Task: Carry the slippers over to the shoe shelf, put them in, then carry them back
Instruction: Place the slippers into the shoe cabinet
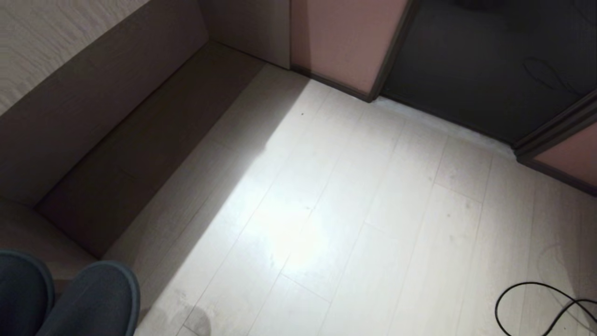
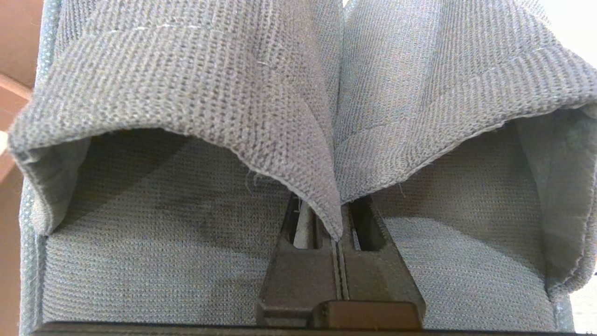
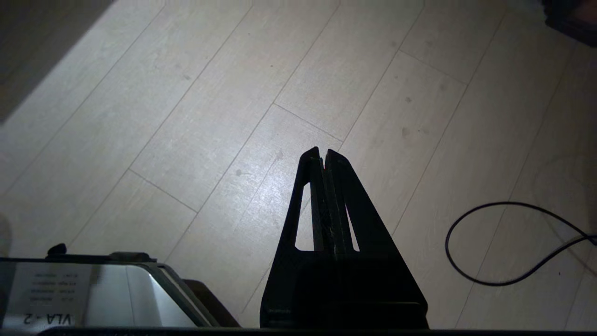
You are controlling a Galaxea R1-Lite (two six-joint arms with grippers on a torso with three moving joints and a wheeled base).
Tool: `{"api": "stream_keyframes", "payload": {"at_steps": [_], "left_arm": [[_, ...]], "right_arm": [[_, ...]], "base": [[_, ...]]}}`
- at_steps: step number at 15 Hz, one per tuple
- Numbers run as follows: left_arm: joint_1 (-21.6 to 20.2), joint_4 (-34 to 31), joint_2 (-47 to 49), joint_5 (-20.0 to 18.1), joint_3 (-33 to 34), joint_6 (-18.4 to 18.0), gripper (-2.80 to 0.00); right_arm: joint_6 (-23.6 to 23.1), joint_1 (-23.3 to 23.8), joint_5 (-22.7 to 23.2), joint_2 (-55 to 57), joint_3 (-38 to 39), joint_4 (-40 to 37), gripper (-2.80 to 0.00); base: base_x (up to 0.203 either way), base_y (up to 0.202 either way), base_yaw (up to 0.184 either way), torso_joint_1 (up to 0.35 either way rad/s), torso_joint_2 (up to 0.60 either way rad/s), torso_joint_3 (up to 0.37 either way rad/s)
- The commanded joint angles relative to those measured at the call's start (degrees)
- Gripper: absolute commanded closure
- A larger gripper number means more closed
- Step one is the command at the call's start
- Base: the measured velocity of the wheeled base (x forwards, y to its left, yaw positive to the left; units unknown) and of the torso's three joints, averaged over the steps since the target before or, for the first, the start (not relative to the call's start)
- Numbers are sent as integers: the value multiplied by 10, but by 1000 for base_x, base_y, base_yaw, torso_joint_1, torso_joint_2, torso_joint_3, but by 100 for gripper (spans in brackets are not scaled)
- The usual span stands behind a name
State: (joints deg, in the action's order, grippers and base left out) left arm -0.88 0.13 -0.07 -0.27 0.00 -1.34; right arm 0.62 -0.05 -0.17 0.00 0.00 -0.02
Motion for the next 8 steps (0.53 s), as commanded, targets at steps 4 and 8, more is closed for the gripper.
{"api": "stream_keyframes", "payload": {"at_steps": [4,8], "left_arm": [[0,0,1,3,0,9,0],[0,0,1,3,0,10,0]], "right_arm": [[0,0,0,0,0,0,0],[0,0,0,1,0,0,0]], "base": [[0,0,0,5,0,205],[0,0,0,2,5,201]]}}
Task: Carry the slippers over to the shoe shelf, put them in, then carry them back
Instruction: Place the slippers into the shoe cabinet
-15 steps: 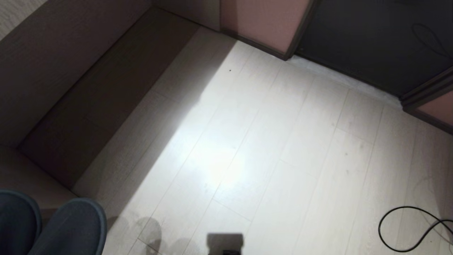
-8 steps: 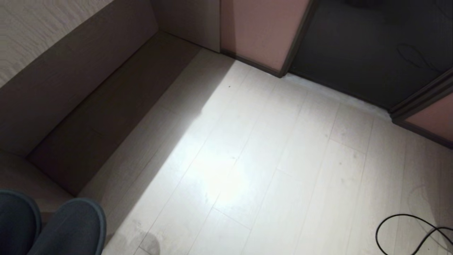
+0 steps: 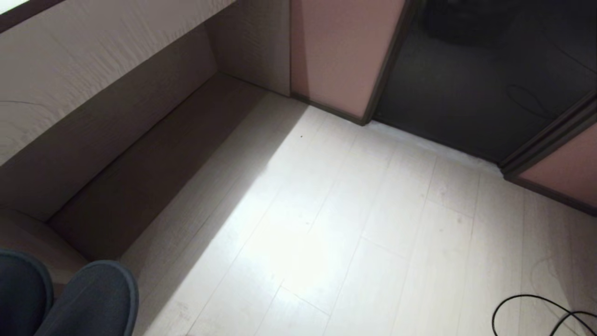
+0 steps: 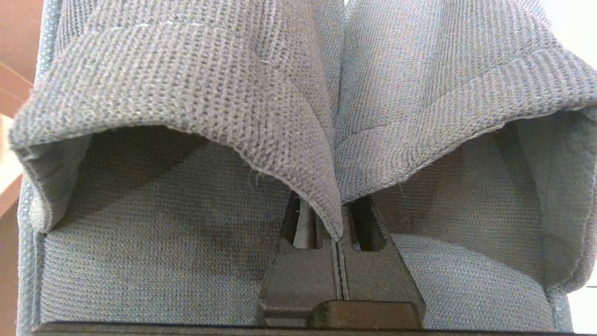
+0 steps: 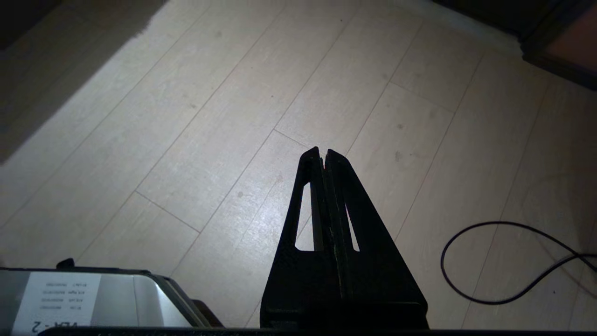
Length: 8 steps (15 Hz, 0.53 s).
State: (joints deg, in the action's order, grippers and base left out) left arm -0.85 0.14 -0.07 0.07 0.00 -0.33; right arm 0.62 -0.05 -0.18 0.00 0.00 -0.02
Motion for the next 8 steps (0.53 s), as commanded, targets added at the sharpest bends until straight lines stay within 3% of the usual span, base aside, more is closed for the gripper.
{"api": "stream_keyframes", "payload": {"at_steps": [1,8], "left_arm": [[0,0,1,0,0,0,0],[1,0,1,0,0,1,0]], "right_arm": [[0,0,0,0,0,0,0],[0,0,0,0,0,0,0]], "base": [[0,0,0,3,2,202],[0,0,0,3,1,204]]}}
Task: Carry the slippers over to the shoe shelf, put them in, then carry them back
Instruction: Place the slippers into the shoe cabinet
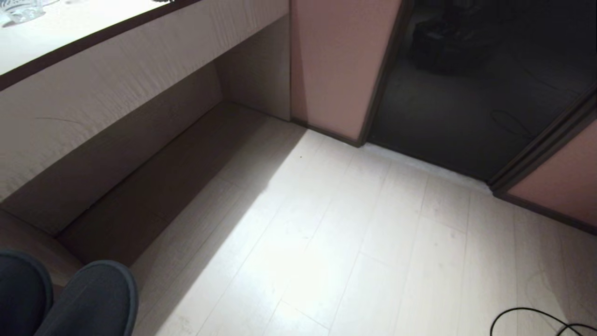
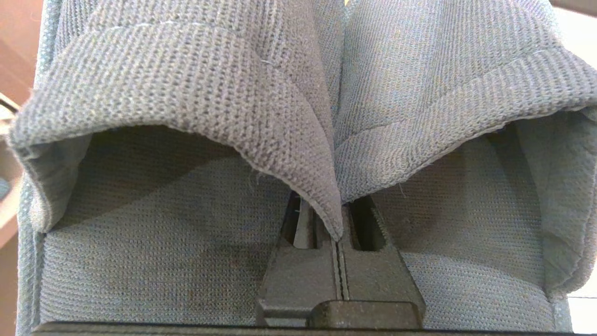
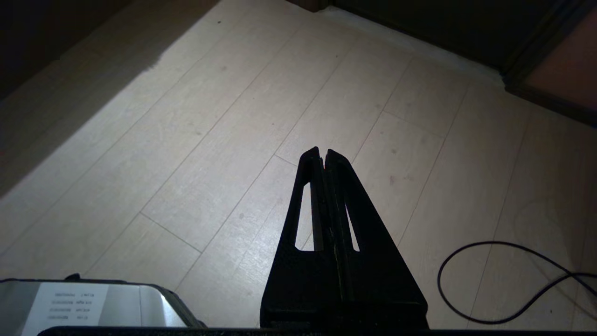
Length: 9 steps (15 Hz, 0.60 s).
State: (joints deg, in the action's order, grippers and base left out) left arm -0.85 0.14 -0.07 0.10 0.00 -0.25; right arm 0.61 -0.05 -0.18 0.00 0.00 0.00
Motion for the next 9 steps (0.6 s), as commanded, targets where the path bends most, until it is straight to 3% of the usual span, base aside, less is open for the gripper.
{"api": "stream_keyframes", "payload": {"at_steps": [1,9], "left_arm": [[0,0,1,0,0,0,0],[0,0,1,-1,0,-3,0]], "right_arm": [[0,0,0,0,0,0,0],[0,0,0,0,0,0,0]], "base": [[0,0,0,2,2,194],[0,0,0,2,4,198]]}}
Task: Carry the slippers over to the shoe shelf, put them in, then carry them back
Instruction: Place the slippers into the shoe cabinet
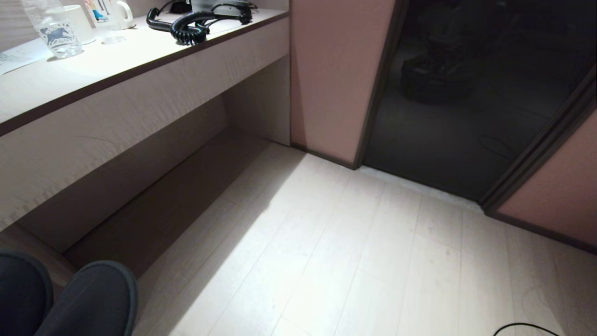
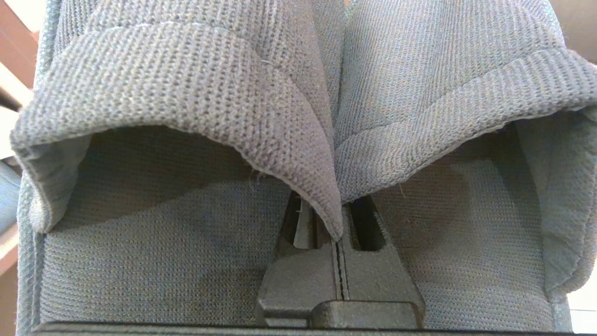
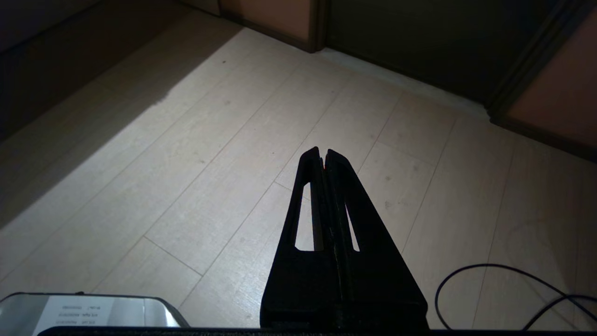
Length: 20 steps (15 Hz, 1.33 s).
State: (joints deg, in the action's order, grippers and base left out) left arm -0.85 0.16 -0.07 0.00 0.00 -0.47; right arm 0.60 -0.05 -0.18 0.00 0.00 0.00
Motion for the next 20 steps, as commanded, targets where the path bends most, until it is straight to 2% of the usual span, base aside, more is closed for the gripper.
{"api": "stream_keyframes", "payload": {"at_steps": [1,20], "left_arm": [[0,0,1,0,0,-2,0],[1,0,1,0,0,-2,0]], "right_arm": [[0,0,0,1,0,0,0],[-2,0,1,0,0,0,0]], "base": [[0,0,0,2,3,207],[0,0,0,3,2,202]]}}
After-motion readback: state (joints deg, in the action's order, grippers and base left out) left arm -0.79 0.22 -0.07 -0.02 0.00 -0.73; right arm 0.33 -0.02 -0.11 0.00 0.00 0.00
